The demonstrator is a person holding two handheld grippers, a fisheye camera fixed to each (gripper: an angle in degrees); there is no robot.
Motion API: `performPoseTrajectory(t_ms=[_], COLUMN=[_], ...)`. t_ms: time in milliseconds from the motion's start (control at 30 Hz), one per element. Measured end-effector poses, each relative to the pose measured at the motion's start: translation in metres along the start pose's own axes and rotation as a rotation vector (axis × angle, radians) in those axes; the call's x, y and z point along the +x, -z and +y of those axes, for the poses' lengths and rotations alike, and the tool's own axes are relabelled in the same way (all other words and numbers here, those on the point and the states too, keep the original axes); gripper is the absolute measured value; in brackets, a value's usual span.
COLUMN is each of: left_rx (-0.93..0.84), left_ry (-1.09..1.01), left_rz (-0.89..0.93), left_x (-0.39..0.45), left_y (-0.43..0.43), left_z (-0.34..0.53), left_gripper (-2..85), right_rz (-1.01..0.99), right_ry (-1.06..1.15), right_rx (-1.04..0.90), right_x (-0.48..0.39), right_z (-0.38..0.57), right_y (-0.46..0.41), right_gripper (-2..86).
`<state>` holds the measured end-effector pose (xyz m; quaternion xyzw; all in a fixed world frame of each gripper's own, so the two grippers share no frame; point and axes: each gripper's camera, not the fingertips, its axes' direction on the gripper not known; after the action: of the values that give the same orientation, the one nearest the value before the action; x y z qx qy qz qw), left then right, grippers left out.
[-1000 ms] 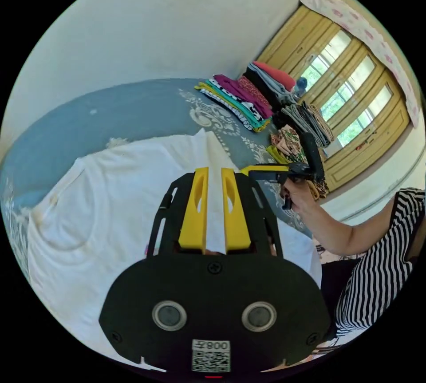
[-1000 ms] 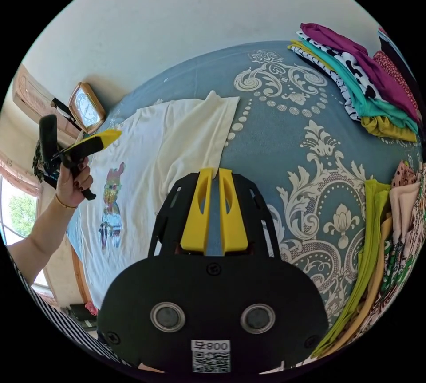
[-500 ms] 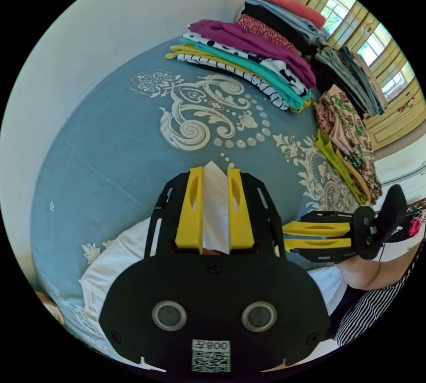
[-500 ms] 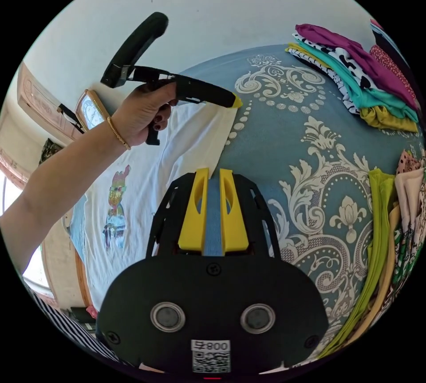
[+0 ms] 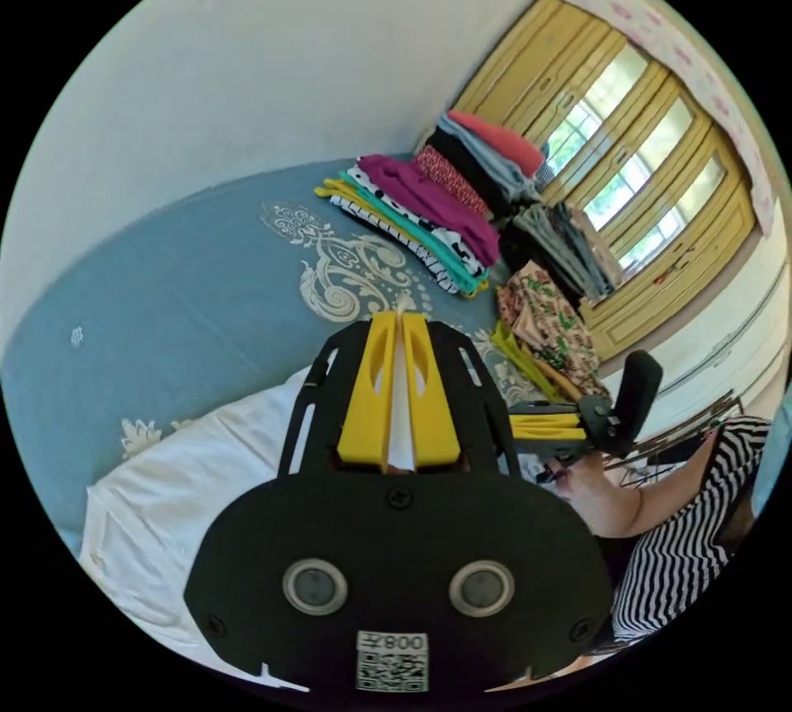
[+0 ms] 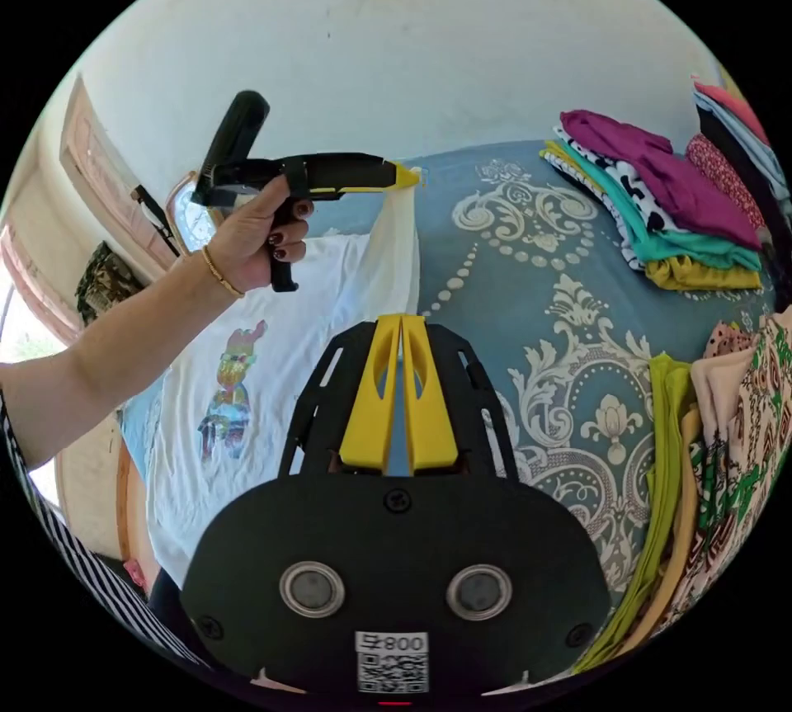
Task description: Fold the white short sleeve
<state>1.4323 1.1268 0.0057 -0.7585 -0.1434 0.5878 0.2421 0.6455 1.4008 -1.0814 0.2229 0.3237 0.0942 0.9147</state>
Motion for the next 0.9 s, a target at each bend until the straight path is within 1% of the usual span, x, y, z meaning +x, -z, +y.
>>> performPoseTrajectory(t_ms=[100,200,233,333,400,500,567,700,767,833,900], left_rx=[0.085,0.13,0.136,0.103,0.07,0.107,0.143,0.145,0.144,0.125,0.091], left_ry=[0.086,0.171,0.184,0.297,0.395,0.467,0.468,0.431,0.414,0.392,0.351], left_rz=[0.089,0.139,0.135,0.092,0.054,0.061,0.081,0.059,0.061,0.048,0.027], left_x=[-0.036,-0.07,-0.077,-0.113,-0.139,-0.16,-0.166,-0.167,-0.167,-0.167,-0.165], left_y=[0.031,0.055,0.059,0.068,0.069,0.077,0.083,0.086,0.082,0.076,0.063], left_z=[0.027,0.061,0.068,0.104,0.128,0.148,0.153,0.148,0.142,0.133,0.115], left_gripper=[1.6,1.7,1.7,1.9,2.3,3.0,3.4,4.5,5.3,6.2,7.2], right_rz=[-0.1,-0.229,-0.255,-0.243,-0.269,-0.311,-0.293,-0.166,-0.156,-0.167,-0.155], right_ry=[0.086,0.178,0.209,0.259,0.261,0.268,0.276,0.263,0.257,0.241,0.244], right_rx=[0.005,-0.074,-0.095,-0.163,-0.163,-0.207,-0.21,-0.133,-0.167,-0.266,-0.243], right_x=[-0.018,-0.042,-0.051,-0.066,-0.066,-0.065,-0.064,-0.056,-0.051,-0.048,-0.048], right_z=[0.004,0.009,0.014,0.028,0.036,0.045,0.05,0.056,0.056,0.058,0.064], right_y=[0.004,-0.01,-0.016,-0.032,-0.034,-0.04,-0.038,-0.031,-0.043,-0.066,-0.064], right_gripper=[0.1,0.1,0.1,0.3,0.4,1.1,1.3,1.5,1.5,1.5,1.5])
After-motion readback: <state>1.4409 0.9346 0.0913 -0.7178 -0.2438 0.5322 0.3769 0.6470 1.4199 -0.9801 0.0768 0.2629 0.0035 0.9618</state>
